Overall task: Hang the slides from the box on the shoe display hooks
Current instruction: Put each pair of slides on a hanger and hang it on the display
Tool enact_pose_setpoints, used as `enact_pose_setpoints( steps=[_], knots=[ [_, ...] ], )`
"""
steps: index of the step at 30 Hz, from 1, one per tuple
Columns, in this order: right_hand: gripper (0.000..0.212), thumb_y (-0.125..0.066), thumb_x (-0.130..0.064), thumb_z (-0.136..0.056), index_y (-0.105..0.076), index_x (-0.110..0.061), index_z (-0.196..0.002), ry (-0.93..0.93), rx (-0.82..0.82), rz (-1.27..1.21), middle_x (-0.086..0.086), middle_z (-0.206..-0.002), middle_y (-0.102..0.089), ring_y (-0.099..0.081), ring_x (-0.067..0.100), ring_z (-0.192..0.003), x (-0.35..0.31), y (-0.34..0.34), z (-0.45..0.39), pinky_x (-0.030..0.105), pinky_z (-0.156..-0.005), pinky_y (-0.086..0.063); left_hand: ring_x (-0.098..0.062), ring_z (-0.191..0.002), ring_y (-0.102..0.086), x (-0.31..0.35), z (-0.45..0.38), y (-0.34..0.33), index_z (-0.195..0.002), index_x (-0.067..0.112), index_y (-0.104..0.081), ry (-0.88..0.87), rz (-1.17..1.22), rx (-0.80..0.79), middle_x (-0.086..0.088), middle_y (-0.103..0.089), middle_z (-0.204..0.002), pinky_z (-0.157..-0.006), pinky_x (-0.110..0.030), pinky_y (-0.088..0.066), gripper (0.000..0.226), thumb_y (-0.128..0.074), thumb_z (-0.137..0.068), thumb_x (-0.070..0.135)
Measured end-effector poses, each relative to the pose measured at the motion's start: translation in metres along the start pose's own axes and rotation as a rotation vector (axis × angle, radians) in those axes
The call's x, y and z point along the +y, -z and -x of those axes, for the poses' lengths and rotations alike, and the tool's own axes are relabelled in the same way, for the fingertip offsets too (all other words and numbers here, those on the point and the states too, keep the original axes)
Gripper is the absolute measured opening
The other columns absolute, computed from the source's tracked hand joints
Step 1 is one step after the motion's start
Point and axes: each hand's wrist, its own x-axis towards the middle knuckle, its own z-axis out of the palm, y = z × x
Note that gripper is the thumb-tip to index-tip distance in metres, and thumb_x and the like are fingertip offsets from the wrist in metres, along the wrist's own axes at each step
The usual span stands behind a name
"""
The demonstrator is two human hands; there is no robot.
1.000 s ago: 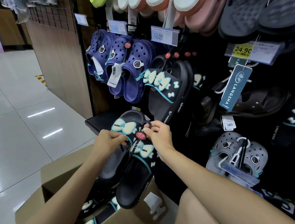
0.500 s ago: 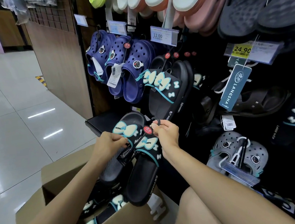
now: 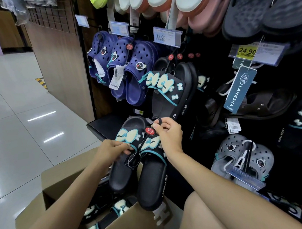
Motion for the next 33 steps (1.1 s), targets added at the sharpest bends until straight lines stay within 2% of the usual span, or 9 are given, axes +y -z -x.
enact_pose_setpoints(
  steps=[4,9,13,15,17,22,27,31,33],
  knots=[
    [0.007,-0.074,-0.020,-0.082,-0.070,-0.026,-0.080,0.072,-0.034,0.021,-0.011,-0.067,-0.066,-0.061,0.002,-0.064,-0.003,-0.002,0.003,0.033,-0.078,-0.055,-0.006,-0.050,-0.055,-0.003,-0.002,0.001,-0.077,0.007,-0.074,0.203,0.165,-0.045,-0.004,-0.068,-0.068,-0.043,-0.013,-0.044,0.014,-0.068,-0.089,0.011],
    [0.007,-0.074,-0.021,-0.083,-0.069,-0.025,-0.080,0.110,-0.058,0.046,-0.013,-0.063,-0.063,-0.058,0.000,-0.061,-0.004,-0.004,0.004,0.038,-0.082,-0.056,-0.007,-0.051,-0.054,-0.005,-0.004,0.002,-0.078,0.011,-0.075,0.232,0.121,-0.055,0.002,-0.066,-0.063,-0.044,-0.014,-0.042,0.021,-0.063,-0.093,0.018],
    [0.007,-0.073,-0.021,-0.082,-0.068,-0.026,-0.080,0.125,-0.066,0.065,-0.013,-0.065,-0.064,-0.059,0.001,-0.064,-0.004,-0.005,0.004,0.043,-0.084,-0.056,-0.015,-0.052,-0.047,-0.008,-0.005,0.004,-0.070,0.008,-0.072,0.039,-0.329,0.044,0.000,-0.062,-0.060,-0.050,-0.024,-0.036,0.035,-0.063,-0.092,0.033],
    [0.008,-0.074,-0.021,-0.083,-0.068,-0.025,-0.080,0.133,-0.075,0.084,-0.014,-0.065,-0.064,-0.059,0.000,-0.064,-0.004,-0.005,0.005,0.042,-0.083,-0.056,-0.017,-0.064,-0.055,-0.003,-0.001,0.005,-0.081,0.011,-0.062,-0.051,-0.619,0.214,0.001,-0.063,-0.073,-0.058,-0.031,-0.041,0.030,-0.068,-0.086,0.039],
    [0.007,-0.074,-0.022,-0.082,-0.068,-0.026,-0.081,0.131,-0.083,0.099,-0.014,-0.065,-0.063,-0.057,0.001,-0.062,-0.004,-0.005,0.005,0.045,-0.080,-0.056,-0.017,-0.079,-0.056,0.003,0.004,0.005,-0.094,0.021,-0.052,-0.173,-0.694,0.264,0.003,-0.057,-0.092,-0.068,-0.035,-0.047,0.028,-0.073,-0.081,0.035],
    [0.004,-0.073,-0.023,-0.083,-0.069,-0.025,-0.083,0.141,-0.124,0.120,-0.010,-0.068,-0.065,-0.056,0.001,-0.061,-0.005,-0.004,0.007,0.045,-0.073,-0.058,-0.021,-0.117,-0.046,0.010,-0.002,0.006,-0.134,0.033,-0.043,-0.309,-0.736,0.003,0.006,-0.043,-0.131,-0.099,-0.034,-0.041,0.066,-0.079,-0.078,0.029],
    [0.006,-0.073,-0.020,-0.083,-0.072,-0.024,-0.086,0.176,-0.198,0.100,-0.001,-0.072,-0.068,-0.064,0.014,-0.068,-0.007,-0.006,0.010,0.042,-0.078,-0.056,-0.020,-0.114,-0.050,0.010,-0.009,0.016,-0.126,0.025,-0.051,-0.358,-0.681,0.026,0.003,-0.053,-0.124,-0.097,-0.040,-0.043,0.041,-0.063,-0.090,0.042],
    [0.009,-0.075,-0.013,-0.082,-0.074,-0.020,-0.088,0.192,-0.257,0.090,-0.007,-0.072,-0.068,-0.062,0.005,-0.067,-0.009,-0.007,0.012,0.023,-0.072,-0.055,-0.018,-0.101,-0.055,0.013,-0.007,0.012,-0.108,0.027,-0.053,-0.441,-0.903,0.061,0.007,-0.058,-0.105,-0.087,-0.037,-0.041,0.029,-0.063,-0.088,0.045],
    [0.011,-0.076,-0.012,-0.082,-0.075,-0.021,-0.089,0.180,-0.261,0.097,-0.003,-0.076,-0.071,-0.067,0.011,-0.072,-0.009,-0.008,0.013,0.026,-0.076,-0.057,-0.015,-0.099,-0.054,0.016,-0.005,0.009,-0.103,0.031,-0.047,-0.505,-0.996,0.102,0.010,-0.056,-0.099,-0.088,-0.033,-0.032,0.026,-0.063,-0.088,0.046]
  ],
)
